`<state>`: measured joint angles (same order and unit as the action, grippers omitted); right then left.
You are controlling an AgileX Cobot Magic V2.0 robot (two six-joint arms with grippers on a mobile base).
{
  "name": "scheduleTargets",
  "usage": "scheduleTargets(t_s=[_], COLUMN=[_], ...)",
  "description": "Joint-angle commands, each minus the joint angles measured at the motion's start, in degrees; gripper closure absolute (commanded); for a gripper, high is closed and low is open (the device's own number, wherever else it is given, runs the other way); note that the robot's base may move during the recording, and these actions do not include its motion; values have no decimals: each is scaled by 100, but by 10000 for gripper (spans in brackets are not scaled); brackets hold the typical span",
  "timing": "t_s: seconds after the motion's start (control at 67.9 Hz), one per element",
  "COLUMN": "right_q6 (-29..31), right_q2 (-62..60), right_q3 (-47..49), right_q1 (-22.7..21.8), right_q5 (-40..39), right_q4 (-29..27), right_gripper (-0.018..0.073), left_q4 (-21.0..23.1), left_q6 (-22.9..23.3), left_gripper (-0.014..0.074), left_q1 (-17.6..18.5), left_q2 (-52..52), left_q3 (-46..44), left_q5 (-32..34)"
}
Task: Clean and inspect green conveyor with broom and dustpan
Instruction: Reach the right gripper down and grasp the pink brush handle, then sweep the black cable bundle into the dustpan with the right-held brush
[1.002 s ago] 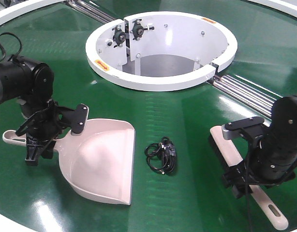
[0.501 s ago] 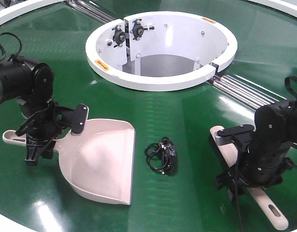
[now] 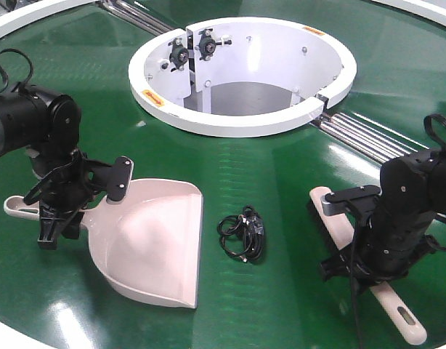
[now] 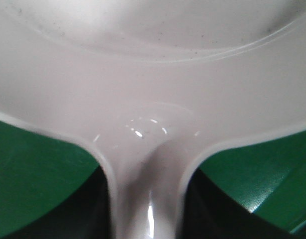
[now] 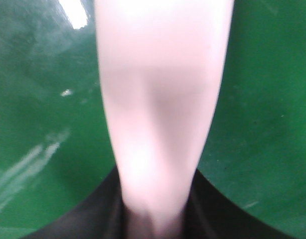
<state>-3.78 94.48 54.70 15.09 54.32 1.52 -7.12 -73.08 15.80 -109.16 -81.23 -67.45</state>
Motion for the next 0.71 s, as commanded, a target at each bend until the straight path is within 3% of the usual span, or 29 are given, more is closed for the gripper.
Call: scheduleTargets(t_s=[0.0, 0.236, 0.471, 0.693], right_q6=[-62, -313, -1206, -1496], right_q2=[-456, -872, -647, 11], right_q3=[198, 198, 518, 1270], right_q1=[10, 96, 891, 1089], right_q5=[-89, 86, 426, 1482], right_q4=[-152, -714, -518, -460], right_gripper=[568, 564, 564, 564], left_q4=[22, 22, 22, 22], left_q6=[-15, -15, -15, -15], left_gripper=[604, 604, 604, 604], left_q1=[49, 49, 49, 49], left_q2=[284, 284, 284, 284], left_q3=[-150, -150, -150, -150], left_q5=[-91, -91, -91, -91])
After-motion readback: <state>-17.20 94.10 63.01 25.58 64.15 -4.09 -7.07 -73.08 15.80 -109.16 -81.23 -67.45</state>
